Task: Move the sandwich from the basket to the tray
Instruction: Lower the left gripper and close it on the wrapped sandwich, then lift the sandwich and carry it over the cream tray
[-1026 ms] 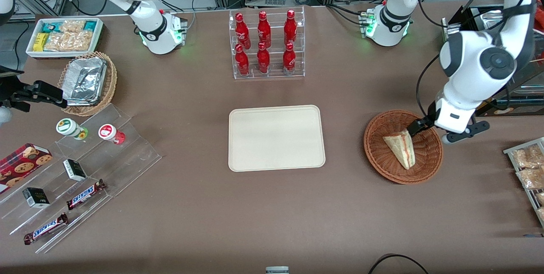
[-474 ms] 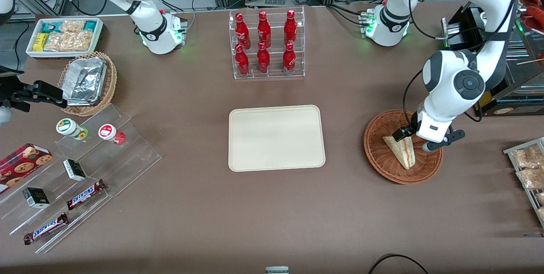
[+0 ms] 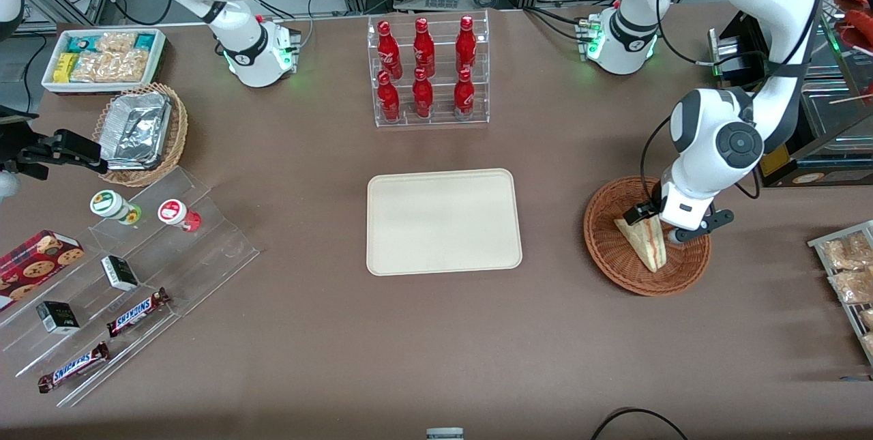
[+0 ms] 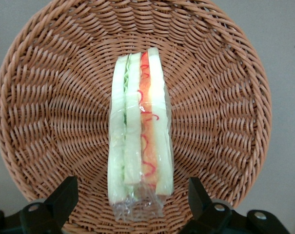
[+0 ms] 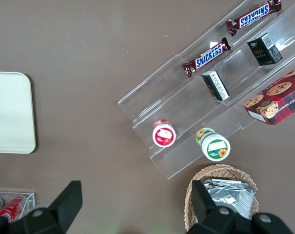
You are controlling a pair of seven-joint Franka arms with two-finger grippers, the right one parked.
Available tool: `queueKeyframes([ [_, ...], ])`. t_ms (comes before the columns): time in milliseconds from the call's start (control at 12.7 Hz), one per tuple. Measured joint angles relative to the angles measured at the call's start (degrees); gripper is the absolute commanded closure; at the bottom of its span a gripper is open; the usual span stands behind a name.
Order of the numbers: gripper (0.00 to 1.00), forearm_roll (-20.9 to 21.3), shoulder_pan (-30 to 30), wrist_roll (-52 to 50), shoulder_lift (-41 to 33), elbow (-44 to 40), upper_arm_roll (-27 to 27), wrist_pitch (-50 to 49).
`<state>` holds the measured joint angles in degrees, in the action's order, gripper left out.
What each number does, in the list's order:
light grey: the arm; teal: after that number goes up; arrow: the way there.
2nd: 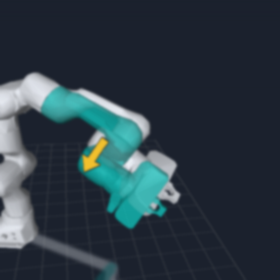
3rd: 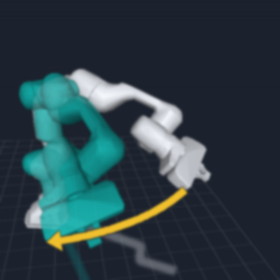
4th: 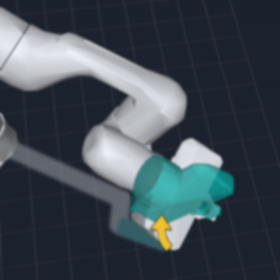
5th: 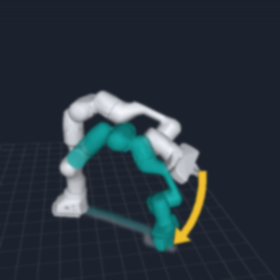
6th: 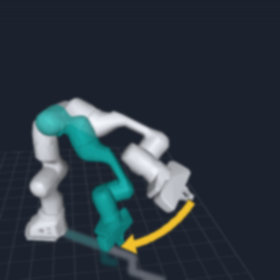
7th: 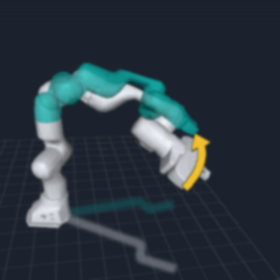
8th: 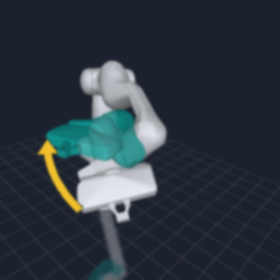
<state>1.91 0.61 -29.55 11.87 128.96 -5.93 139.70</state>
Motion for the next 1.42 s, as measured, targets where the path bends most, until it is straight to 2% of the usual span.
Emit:
queueKeyframes([
  [79,0.08,0.0,0.0,0.0,0.54,0.0,0.0,0.51],
  [158,0.25,0.02,0.0,0.0,0.99,0.0,0.0,0.89],
  [237,0.53,0.03,-0.01,0.0,1.29,0.0,0.01,1.22],
  [395,0.96,0.04,-0.04,0.0,1.37,0.0,0.11,1.32],
  [474,1.0,0.07,-0.06,0.0,1.37,-0.01,0.16,1.33],
  [868,1.0,0.11,-0.05,0.04,0.97,-2.37,0.14,-0.4],
  [1105,1.0,0.16,0.79,0.16,-0.22,-9.5,-0.8,-10.95],
  [1421,1.0,0.12,8.27,-0.14,-0.41,-22.2,-1.56,-23.69],
])
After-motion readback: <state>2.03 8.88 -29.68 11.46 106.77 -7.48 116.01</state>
